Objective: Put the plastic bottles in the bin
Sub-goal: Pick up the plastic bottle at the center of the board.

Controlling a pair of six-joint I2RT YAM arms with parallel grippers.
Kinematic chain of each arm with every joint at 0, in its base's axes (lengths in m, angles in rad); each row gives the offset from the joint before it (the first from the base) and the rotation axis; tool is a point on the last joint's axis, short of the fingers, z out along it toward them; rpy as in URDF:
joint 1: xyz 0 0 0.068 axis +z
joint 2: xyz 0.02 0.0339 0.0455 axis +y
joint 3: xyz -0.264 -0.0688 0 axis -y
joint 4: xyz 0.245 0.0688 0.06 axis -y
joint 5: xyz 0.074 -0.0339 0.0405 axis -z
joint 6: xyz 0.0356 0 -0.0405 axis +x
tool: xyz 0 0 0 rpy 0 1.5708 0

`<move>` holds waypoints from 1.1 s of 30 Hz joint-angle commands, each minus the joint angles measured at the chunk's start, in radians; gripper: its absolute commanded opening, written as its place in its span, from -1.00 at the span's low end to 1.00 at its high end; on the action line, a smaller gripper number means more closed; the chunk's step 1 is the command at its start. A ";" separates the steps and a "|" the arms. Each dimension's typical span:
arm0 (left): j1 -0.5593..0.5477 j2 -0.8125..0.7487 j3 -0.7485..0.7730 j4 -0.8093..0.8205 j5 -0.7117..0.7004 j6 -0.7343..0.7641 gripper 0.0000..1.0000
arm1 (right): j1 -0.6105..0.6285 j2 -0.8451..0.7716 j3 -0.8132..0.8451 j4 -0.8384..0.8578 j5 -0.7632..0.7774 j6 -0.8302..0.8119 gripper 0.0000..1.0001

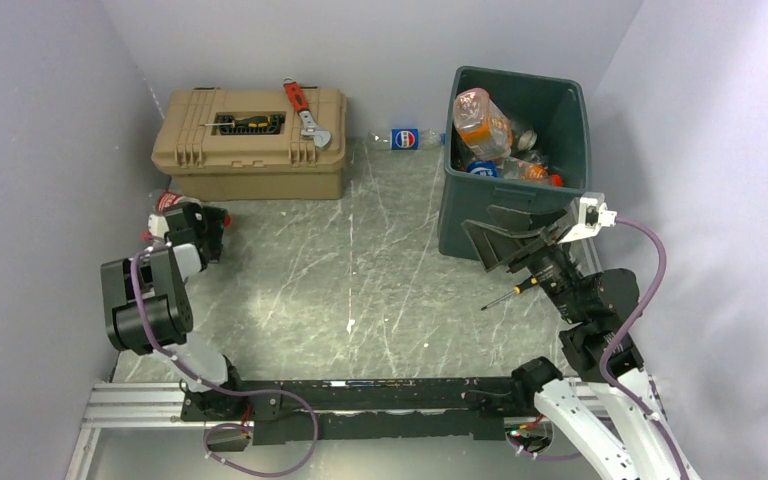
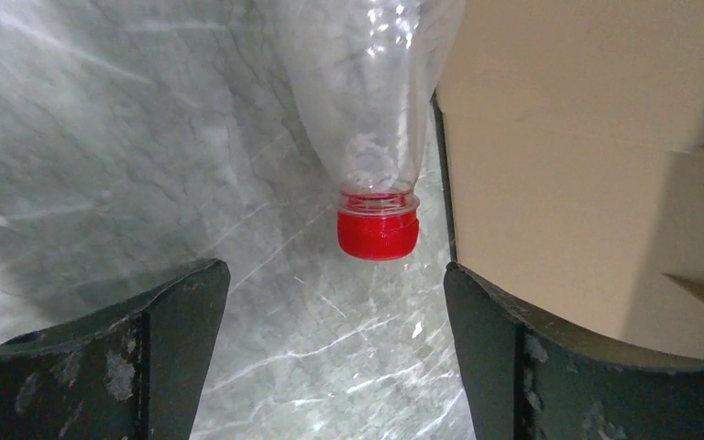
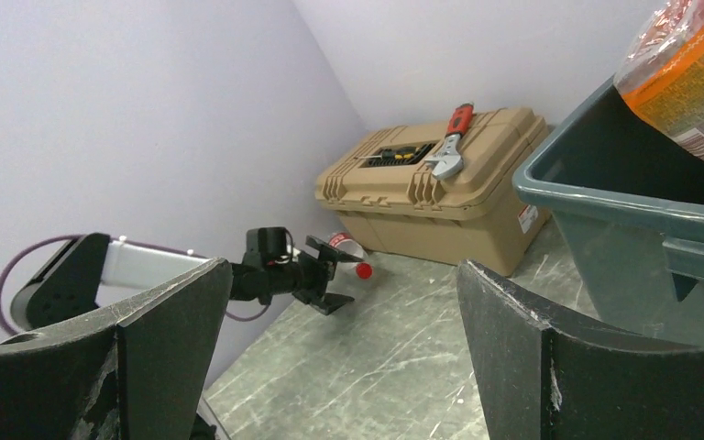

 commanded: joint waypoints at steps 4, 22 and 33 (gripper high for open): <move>-0.074 0.071 0.088 -0.023 -0.153 -0.161 0.80 | 0.006 -0.050 0.038 -0.018 -0.032 -0.033 0.94; -0.084 0.264 0.166 -0.005 -0.188 -0.184 0.14 | 0.006 -0.070 0.039 -0.082 -0.009 -0.067 0.95; -0.072 0.205 0.085 0.046 -0.167 -0.179 -0.82 | 0.006 -0.072 0.033 -0.086 -0.008 -0.052 0.95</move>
